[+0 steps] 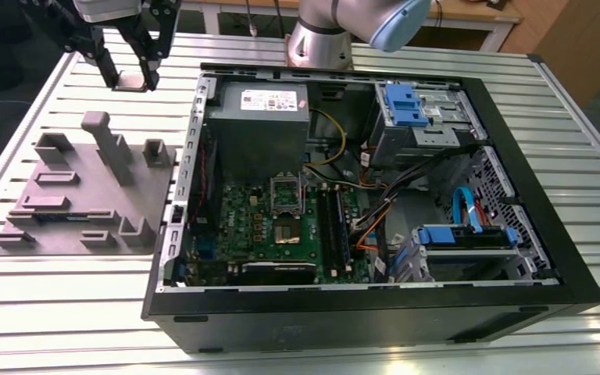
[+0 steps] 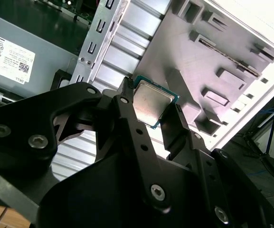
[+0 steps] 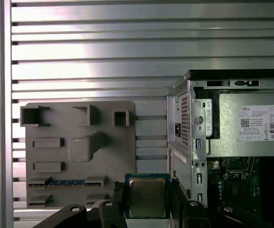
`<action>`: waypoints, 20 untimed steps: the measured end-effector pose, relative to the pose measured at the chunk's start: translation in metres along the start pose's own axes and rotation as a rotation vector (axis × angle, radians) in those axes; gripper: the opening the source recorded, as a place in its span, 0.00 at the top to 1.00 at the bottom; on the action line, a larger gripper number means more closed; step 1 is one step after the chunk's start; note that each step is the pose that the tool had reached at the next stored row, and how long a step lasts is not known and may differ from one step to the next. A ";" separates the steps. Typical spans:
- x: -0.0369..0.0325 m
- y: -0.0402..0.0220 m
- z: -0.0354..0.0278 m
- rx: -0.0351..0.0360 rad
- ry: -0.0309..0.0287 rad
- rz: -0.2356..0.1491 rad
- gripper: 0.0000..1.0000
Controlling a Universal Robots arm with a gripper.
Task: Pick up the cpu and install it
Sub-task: 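Pick up the cpu and move it towards the insertion slot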
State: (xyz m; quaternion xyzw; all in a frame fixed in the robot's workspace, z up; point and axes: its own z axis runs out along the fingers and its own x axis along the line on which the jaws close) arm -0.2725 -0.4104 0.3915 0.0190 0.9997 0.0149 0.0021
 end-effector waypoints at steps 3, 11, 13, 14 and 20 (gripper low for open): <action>-0.0013 0.0000 0.0000 0.0001 0.0001 0.000 0.53; -0.0046 0.0002 0.0000 0.0000 0.0001 0.000 0.53; -0.0055 0.0002 -0.0001 0.0001 0.0001 0.000 0.53; -0.0059 0.0002 0.0000 0.0001 0.0001 0.000 0.53; -0.0084 0.0003 0.0000 0.0001 0.0001 0.000 0.53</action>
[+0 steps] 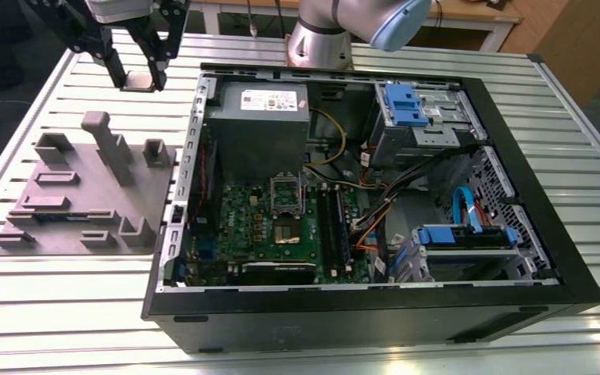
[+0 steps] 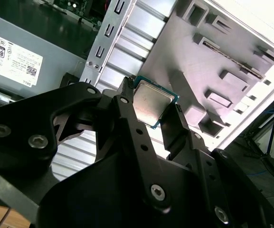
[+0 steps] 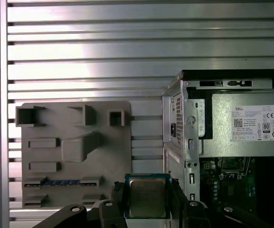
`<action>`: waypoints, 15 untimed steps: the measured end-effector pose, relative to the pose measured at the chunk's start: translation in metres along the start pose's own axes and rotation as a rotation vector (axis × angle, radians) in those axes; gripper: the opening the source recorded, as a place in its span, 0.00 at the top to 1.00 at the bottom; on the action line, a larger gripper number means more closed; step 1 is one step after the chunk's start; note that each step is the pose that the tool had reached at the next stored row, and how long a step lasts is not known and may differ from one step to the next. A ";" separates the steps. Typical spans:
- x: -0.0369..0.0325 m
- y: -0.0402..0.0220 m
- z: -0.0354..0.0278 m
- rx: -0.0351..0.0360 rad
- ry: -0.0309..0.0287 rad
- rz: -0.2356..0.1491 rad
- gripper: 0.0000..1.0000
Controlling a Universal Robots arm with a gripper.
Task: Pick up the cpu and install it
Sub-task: 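Pick up the cpu and move it towards the insertion slot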
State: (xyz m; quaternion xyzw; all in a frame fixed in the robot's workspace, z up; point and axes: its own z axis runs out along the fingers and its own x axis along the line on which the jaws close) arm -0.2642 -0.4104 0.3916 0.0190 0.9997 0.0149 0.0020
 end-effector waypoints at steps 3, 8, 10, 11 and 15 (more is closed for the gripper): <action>-0.0013 0.0000 0.0000 0.0000 0.0000 0.000 0.53; -0.0034 0.0001 0.0000 0.0000 0.0000 0.000 0.53; -0.0042 0.0002 0.0000 0.0000 0.0000 0.000 0.53; -0.0046 0.0002 0.0000 0.0000 0.0000 0.000 0.53; -0.0063 0.0002 0.0000 0.0000 0.0000 0.000 0.53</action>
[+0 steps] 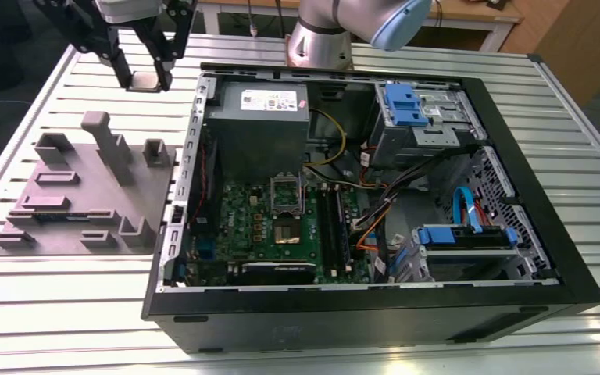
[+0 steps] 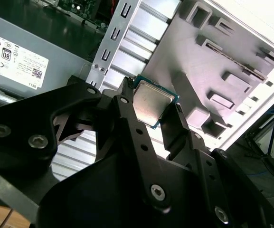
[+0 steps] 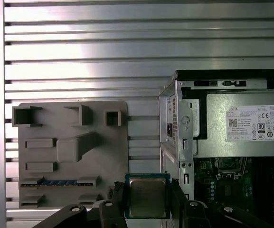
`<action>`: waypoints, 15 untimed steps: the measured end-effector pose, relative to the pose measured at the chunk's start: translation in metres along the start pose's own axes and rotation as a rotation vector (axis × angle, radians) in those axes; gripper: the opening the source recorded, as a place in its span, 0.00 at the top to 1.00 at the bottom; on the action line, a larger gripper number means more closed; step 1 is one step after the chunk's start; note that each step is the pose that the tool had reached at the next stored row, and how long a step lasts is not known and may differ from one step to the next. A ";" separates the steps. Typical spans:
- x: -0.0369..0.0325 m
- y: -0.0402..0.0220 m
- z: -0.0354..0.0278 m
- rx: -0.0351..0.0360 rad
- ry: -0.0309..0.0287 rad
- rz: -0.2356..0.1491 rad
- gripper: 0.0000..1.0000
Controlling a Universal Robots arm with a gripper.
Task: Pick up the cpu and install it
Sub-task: 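Pick up the cpu and move it towards the insertion slot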
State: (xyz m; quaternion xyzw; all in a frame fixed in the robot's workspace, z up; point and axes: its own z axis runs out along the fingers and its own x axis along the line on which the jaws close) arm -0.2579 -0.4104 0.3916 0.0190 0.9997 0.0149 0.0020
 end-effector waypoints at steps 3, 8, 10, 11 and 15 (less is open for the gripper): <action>-0.0012 0.0000 0.0000 -0.0001 0.0000 0.000 0.53; -0.0045 0.0002 0.0000 0.0000 0.0000 0.000 0.53; -0.0054 0.0002 0.0000 0.0000 0.0000 0.000 0.53; -0.0058 0.0002 0.0000 0.0000 0.0000 0.000 0.53; -0.0075 0.0003 0.0001 -0.0001 -0.0001 0.000 0.53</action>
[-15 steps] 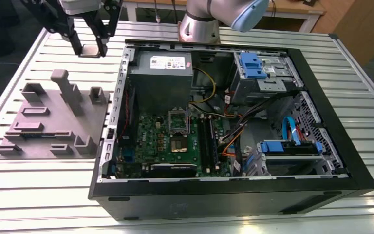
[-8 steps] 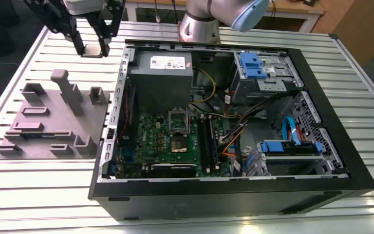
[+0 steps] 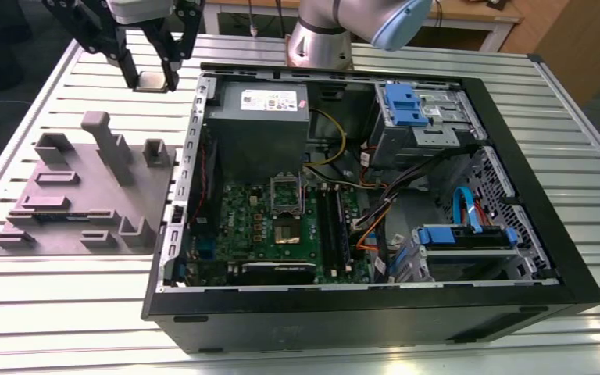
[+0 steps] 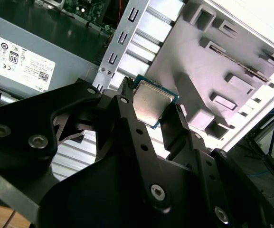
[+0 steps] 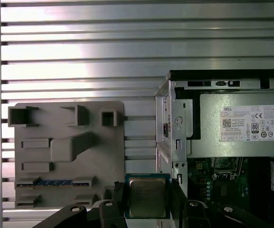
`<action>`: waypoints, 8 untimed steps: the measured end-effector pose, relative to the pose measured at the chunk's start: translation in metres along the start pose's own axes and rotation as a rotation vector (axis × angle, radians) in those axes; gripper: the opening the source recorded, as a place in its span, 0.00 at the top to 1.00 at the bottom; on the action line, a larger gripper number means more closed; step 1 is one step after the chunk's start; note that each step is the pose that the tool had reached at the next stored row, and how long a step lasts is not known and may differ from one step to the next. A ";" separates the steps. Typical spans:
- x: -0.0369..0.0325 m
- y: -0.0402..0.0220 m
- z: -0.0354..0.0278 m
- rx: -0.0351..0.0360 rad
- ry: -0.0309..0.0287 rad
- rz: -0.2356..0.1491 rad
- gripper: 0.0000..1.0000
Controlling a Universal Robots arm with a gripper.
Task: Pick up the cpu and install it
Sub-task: 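Pick up the cpu and move it towards the insertion slot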
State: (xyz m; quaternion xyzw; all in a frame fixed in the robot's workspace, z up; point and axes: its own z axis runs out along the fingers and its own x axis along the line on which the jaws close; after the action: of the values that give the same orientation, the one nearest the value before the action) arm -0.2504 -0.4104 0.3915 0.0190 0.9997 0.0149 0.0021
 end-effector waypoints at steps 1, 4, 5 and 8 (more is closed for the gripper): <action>-0.0004 0.0000 0.0000 0.0001 0.0001 0.000 0.53; -0.0017 0.0001 0.0000 0.0001 0.0001 0.000 0.53; -0.0021 0.0001 0.0000 0.0001 0.0001 0.000 0.53; -0.0033 0.0001 0.0000 0.0000 0.0000 0.000 0.53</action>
State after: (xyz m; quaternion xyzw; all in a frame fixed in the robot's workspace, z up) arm -0.2471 -0.4104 0.3915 0.0190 0.9997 0.0149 0.0021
